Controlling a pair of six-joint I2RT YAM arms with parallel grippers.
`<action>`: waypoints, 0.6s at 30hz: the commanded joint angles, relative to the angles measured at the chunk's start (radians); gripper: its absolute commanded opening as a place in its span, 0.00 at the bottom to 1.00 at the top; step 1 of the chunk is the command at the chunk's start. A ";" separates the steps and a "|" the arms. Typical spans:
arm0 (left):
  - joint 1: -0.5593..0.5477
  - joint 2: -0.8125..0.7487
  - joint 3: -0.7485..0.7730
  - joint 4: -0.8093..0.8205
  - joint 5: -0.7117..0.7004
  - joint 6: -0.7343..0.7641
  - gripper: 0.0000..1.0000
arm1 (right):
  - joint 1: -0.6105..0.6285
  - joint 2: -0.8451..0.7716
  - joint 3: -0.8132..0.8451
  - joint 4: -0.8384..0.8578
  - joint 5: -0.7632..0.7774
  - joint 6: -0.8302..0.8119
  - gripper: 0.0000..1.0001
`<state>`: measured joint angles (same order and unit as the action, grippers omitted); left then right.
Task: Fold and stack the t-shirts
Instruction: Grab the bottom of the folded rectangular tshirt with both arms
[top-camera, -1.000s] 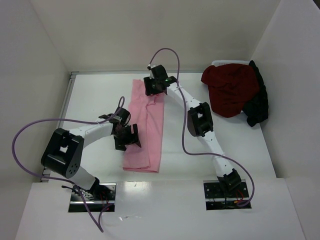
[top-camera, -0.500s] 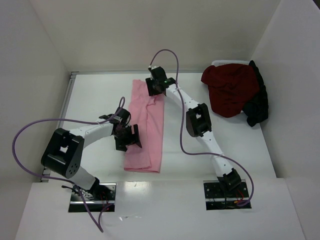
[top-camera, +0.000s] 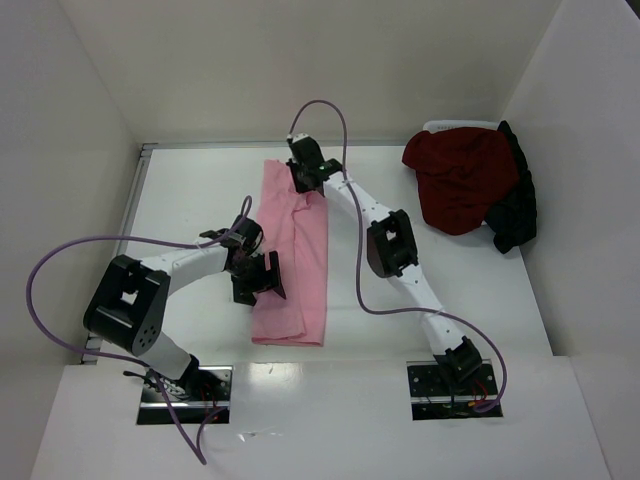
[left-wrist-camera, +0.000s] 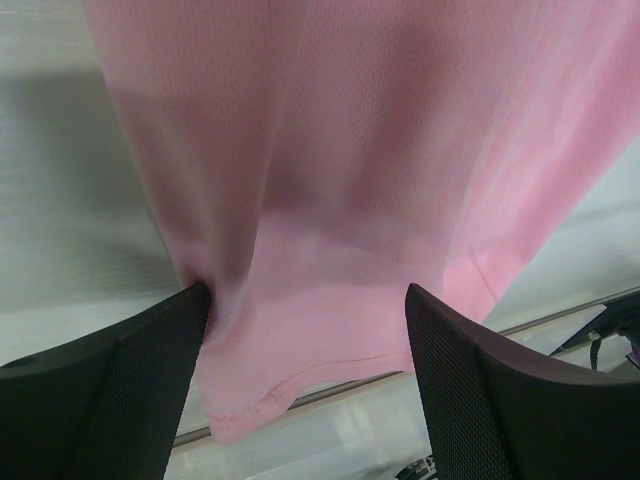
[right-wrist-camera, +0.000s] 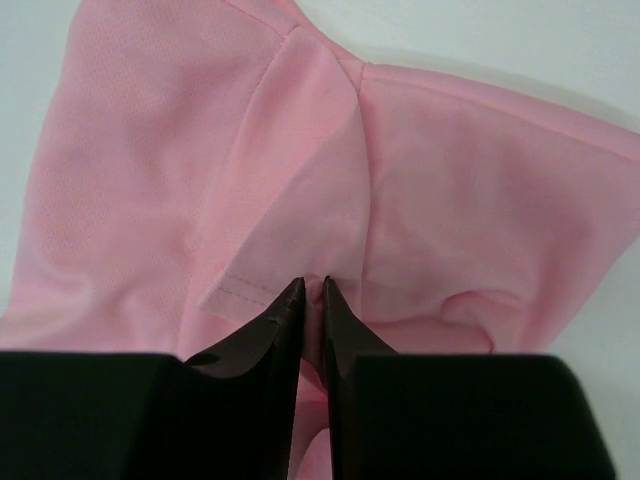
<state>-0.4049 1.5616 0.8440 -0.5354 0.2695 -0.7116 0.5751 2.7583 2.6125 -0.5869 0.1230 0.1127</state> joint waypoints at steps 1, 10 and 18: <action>-0.006 0.021 -0.005 -0.017 0.027 0.001 0.87 | 0.006 0.011 0.052 0.025 0.070 -0.015 0.18; -0.006 0.032 -0.014 -0.017 0.027 0.011 0.87 | -0.041 0.001 0.070 0.007 0.109 0.051 0.18; -0.006 0.032 -0.023 -0.008 0.036 0.020 0.87 | -0.121 -0.020 0.089 -0.011 0.046 0.200 0.38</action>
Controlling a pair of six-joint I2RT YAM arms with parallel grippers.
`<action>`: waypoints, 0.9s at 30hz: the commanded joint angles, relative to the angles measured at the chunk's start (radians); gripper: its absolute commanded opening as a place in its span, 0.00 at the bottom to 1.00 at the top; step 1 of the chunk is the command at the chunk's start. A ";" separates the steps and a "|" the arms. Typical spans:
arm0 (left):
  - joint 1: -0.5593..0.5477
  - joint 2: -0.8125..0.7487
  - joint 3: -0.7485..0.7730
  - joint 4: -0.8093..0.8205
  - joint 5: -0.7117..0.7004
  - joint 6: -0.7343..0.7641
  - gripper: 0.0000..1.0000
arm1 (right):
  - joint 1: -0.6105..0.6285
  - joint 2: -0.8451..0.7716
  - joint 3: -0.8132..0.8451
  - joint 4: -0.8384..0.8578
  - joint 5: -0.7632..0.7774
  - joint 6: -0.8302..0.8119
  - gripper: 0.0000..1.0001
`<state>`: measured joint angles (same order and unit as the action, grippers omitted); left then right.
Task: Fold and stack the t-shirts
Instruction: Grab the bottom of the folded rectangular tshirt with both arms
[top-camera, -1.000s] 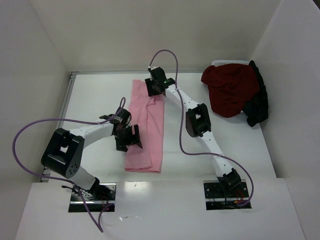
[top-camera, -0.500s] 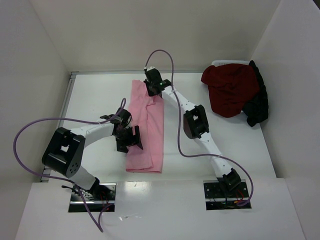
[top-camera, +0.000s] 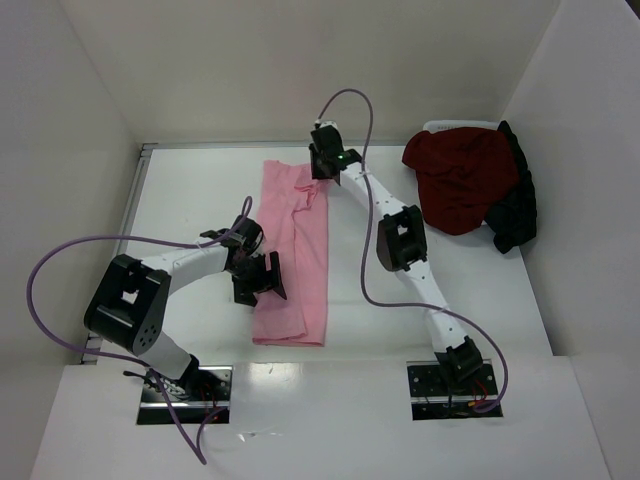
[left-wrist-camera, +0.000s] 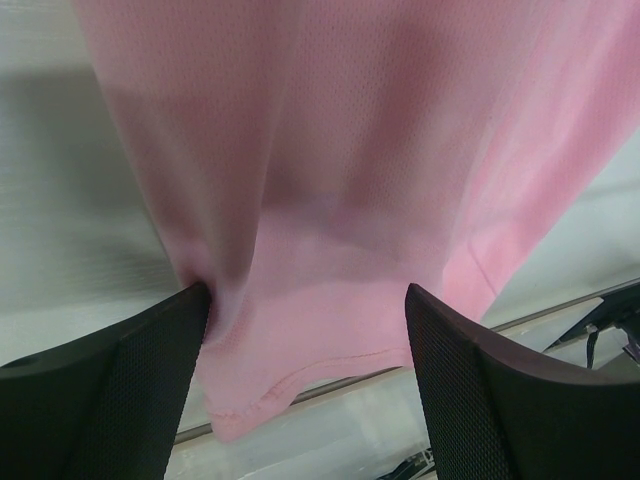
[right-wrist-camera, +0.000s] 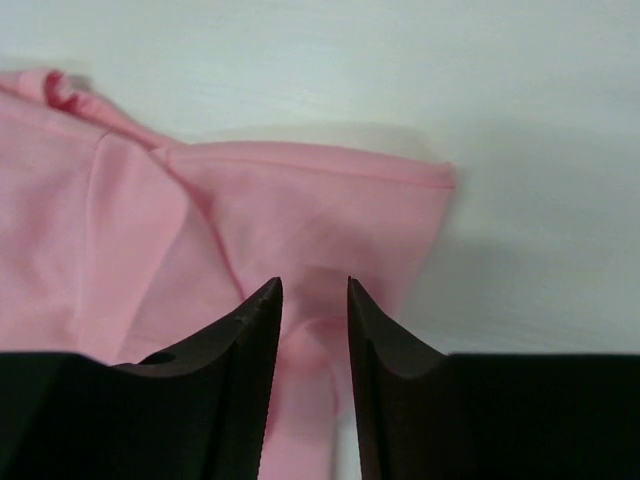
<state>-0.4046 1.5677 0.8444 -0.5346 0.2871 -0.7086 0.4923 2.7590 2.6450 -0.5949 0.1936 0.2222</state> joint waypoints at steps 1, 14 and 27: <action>-0.007 0.026 -0.024 -0.008 0.018 0.017 0.87 | -0.047 -0.021 0.056 -0.003 -0.045 0.100 0.39; -0.007 0.054 -0.024 0.001 0.027 0.017 0.87 | 0.129 -0.107 0.096 0.026 -0.112 -0.122 0.71; -0.007 0.054 -0.024 0.001 0.027 0.026 0.87 | 0.175 -0.018 0.087 0.026 0.153 -0.155 0.62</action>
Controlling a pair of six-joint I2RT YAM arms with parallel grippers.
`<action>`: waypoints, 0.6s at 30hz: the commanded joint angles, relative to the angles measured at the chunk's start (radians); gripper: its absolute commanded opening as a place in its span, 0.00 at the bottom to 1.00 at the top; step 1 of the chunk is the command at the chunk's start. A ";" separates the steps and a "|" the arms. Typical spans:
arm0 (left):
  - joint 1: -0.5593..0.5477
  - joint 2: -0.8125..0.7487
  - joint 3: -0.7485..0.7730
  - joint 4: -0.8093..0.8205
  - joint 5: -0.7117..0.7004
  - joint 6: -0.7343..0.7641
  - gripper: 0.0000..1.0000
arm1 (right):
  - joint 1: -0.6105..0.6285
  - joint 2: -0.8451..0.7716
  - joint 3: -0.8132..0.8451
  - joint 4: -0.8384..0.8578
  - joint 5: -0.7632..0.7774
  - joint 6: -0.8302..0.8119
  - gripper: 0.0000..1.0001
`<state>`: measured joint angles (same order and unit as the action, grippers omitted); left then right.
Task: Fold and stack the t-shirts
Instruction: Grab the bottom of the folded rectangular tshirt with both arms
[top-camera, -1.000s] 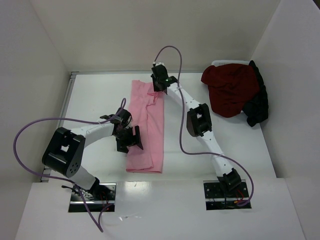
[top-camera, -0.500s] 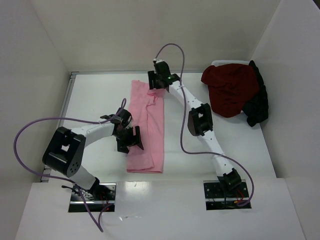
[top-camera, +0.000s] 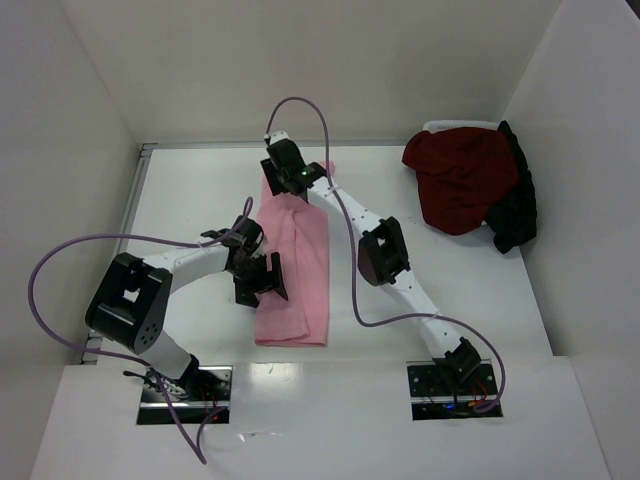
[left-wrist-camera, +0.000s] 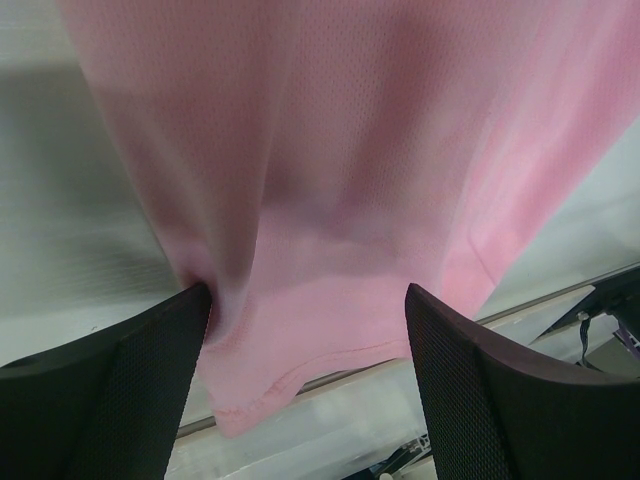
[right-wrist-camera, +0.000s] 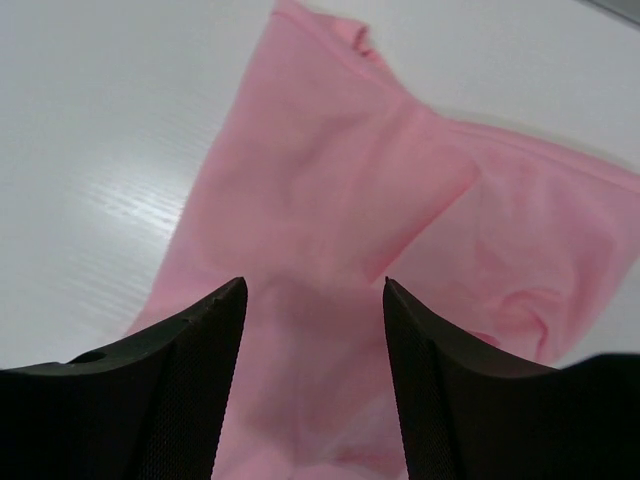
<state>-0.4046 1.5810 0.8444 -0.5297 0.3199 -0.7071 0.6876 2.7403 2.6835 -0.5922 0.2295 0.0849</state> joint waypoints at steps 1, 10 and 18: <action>-0.007 0.040 -0.024 -0.004 -0.005 0.024 0.87 | -0.020 0.001 0.049 0.023 0.128 -0.017 0.62; -0.007 0.040 -0.024 -0.013 -0.005 0.034 0.87 | -0.030 0.041 0.036 0.032 0.175 -0.020 0.59; -0.007 0.060 -0.015 -0.013 -0.005 0.034 0.87 | -0.030 0.059 0.027 0.051 0.176 -0.042 0.40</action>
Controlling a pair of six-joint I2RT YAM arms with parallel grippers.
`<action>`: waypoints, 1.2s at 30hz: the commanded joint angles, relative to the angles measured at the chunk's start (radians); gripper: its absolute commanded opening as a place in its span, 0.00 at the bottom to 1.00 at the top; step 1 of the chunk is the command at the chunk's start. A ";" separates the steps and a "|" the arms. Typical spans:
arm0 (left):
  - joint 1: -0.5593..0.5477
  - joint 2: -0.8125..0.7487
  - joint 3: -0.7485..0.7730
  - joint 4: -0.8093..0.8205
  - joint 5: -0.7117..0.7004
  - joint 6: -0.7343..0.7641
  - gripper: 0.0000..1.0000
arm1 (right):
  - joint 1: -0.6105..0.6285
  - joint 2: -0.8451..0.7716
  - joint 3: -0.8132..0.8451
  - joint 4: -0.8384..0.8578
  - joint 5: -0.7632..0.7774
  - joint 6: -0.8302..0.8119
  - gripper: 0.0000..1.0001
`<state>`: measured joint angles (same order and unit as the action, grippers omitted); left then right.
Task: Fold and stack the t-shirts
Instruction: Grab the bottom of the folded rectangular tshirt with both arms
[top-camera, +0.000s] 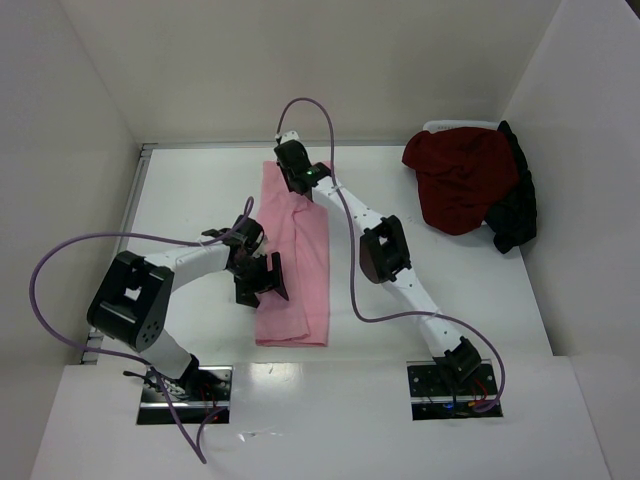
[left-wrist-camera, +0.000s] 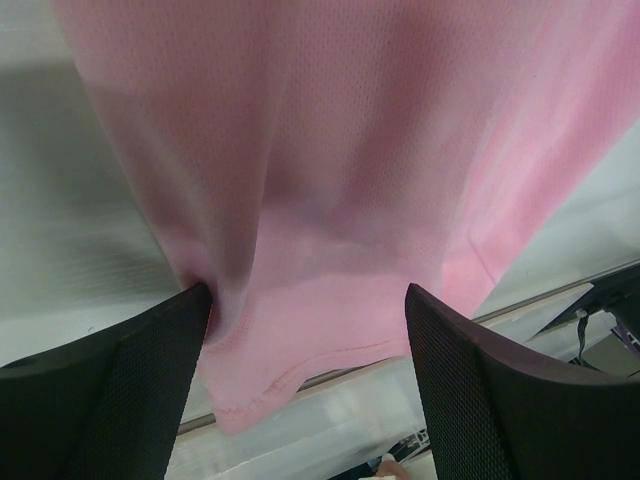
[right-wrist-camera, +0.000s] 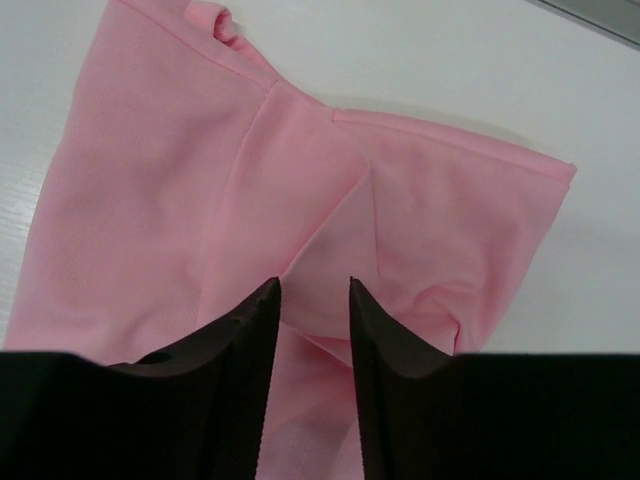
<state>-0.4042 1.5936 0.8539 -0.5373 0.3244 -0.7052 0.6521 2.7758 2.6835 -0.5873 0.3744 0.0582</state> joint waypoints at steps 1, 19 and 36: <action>-0.007 0.048 -0.024 -0.006 -0.010 0.032 0.87 | 0.006 0.024 0.027 0.046 0.031 -0.015 0.38; -0.007 0.048 -0.024 -0.006 -0.010 0.032 0.87 | -0.023 0.015 0.056 0.026 -0.060 0.038 0.52; -0.007 0.057 -0.024 -0.006 -0.010 0.041 0.87 | -0.005 0.036 0.070 0.009 -0.057 0.061 0.57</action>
<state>-0.4034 1.6016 0.8577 -0.5396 0.3393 -0.7029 0.6357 2.7899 2.7266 -0.5919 0.2909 0.1219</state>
